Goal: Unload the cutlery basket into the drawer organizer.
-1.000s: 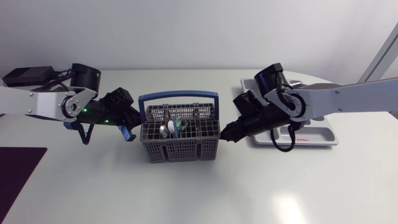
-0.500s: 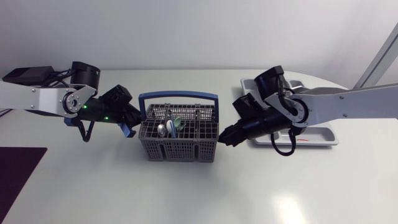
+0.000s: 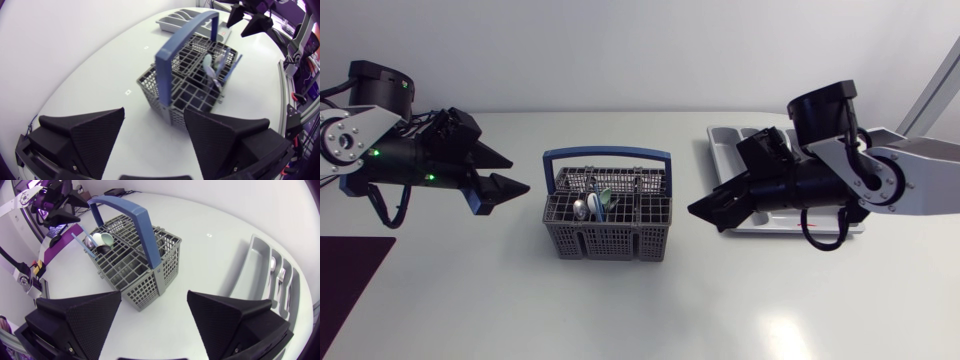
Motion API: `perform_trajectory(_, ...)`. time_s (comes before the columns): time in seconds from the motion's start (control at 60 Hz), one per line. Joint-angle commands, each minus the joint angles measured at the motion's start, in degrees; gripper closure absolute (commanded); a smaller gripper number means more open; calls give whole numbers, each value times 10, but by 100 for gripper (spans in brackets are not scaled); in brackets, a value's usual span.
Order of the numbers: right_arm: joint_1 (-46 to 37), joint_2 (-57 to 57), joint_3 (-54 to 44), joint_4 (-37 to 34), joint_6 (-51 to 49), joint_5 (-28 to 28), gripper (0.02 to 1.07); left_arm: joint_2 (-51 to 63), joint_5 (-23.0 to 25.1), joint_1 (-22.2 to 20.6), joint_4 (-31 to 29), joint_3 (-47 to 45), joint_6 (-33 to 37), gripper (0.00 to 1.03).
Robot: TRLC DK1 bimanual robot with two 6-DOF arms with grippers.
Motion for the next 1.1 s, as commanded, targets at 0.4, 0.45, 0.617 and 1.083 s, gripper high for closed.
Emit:
perform_trajectory(0.4, 2, -36, -47, -26, -11, -16, 7, 17, -9, -135, -114, 44, -149, 22)
perform_trajectory(0.45, 5, -41, -48, -26, -8, -16, 7, 34, -21, -142, -114, 54, -163, 27)
perform_trajectory(0.617, 7, -54, -54, -27, -2, -16, 7, 70, -39, -151, -114, 82, -205, 40)
perform_trajectory(1.083, -1, -69, -64, -31, -4, -25, 7, 109, -62, -180, -110, 111, -272, 49)
